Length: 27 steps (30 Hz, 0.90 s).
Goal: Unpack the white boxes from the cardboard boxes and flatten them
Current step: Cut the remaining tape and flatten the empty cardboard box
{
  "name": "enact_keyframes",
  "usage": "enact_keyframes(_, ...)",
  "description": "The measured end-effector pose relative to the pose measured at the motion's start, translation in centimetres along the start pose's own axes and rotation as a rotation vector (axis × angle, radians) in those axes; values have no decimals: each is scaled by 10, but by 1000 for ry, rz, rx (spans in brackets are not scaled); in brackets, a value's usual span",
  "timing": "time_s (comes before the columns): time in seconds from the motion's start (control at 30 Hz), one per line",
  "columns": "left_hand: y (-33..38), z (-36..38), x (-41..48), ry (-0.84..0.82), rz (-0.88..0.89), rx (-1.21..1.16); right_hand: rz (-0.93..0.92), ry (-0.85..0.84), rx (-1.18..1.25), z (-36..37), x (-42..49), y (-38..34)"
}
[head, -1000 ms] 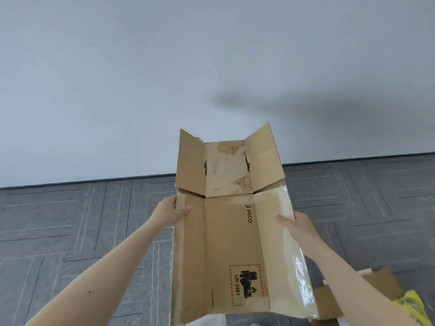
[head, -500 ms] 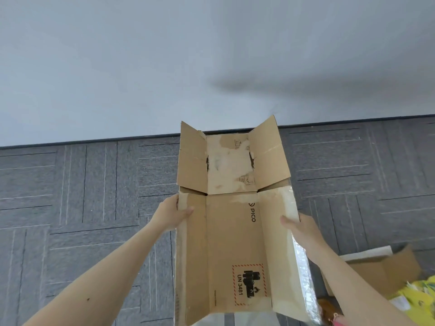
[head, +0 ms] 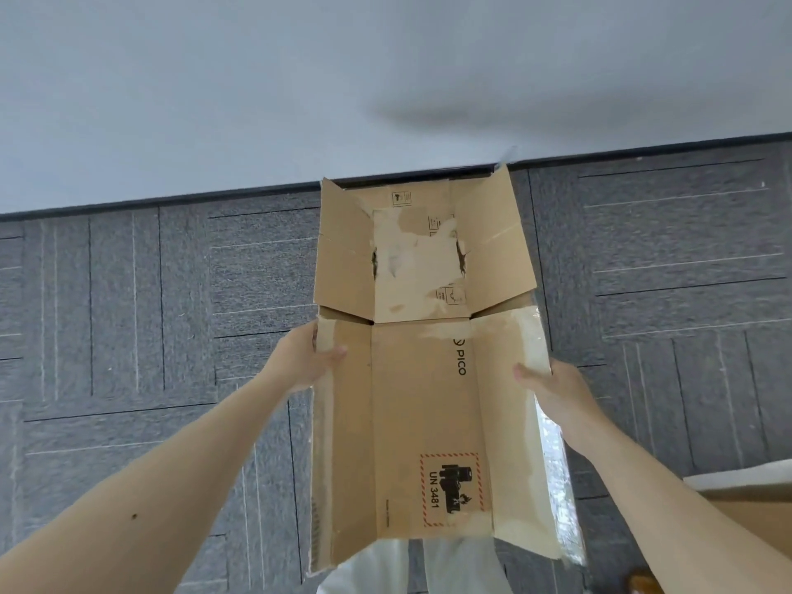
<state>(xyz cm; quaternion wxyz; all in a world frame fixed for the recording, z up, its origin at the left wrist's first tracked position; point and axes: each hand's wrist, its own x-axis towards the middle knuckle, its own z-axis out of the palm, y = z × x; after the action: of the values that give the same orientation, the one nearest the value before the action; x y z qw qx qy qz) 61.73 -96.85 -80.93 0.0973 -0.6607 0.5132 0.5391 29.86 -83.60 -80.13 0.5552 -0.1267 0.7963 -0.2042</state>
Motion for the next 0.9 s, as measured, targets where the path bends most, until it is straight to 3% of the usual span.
enact_keyframes(0.57,-37,73,197,115,48,-118,-99,23,-8,35,217,49)
enact_keyframes(0.9,-56,96,257,210,-29,21,-95,144,-162,46,284,64)
